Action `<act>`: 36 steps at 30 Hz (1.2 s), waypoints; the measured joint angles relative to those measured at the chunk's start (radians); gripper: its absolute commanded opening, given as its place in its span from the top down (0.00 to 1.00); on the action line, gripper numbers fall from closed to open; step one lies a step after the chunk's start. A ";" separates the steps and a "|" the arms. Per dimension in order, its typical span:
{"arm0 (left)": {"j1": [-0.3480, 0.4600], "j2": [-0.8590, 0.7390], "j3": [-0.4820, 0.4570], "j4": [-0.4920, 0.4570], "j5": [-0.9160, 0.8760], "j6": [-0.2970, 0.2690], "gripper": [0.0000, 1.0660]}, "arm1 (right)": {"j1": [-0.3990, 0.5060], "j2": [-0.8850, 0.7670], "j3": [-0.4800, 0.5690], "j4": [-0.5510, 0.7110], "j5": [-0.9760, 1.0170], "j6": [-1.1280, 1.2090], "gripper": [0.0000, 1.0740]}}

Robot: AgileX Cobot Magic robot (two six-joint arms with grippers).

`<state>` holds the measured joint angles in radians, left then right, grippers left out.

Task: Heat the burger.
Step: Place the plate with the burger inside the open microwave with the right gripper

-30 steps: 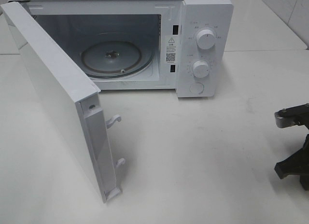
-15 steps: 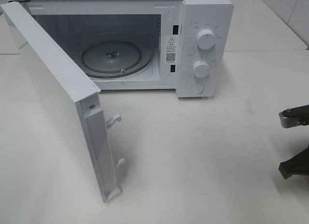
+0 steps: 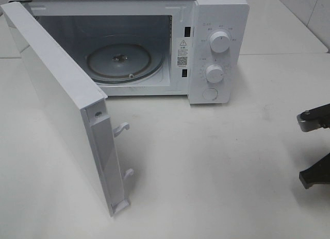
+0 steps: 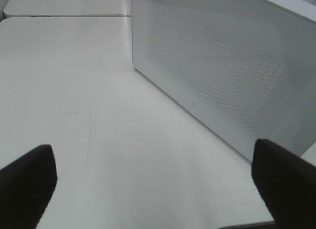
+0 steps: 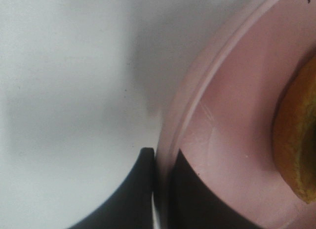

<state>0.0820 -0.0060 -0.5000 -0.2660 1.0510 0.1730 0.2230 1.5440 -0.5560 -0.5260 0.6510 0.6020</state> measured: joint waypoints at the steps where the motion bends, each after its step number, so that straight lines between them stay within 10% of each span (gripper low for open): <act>1: 0.000 0.000 0.000 0.000 0.000 0.000 0.06 | 0.024 -0.001 0.000 -0.028 0.021 0.034 1.00; 36: 0.000 0.000 0.000 0.000 0.000 0.000 0.06 | 0.486 -0.208 0.001 -0.101 0.304 0.073 1.00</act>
<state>0.0820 -0.0060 -0.5000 -0.2660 1.0510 0.1730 0.7090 1.3360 -0.5550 -0.6270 0.9550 0.6750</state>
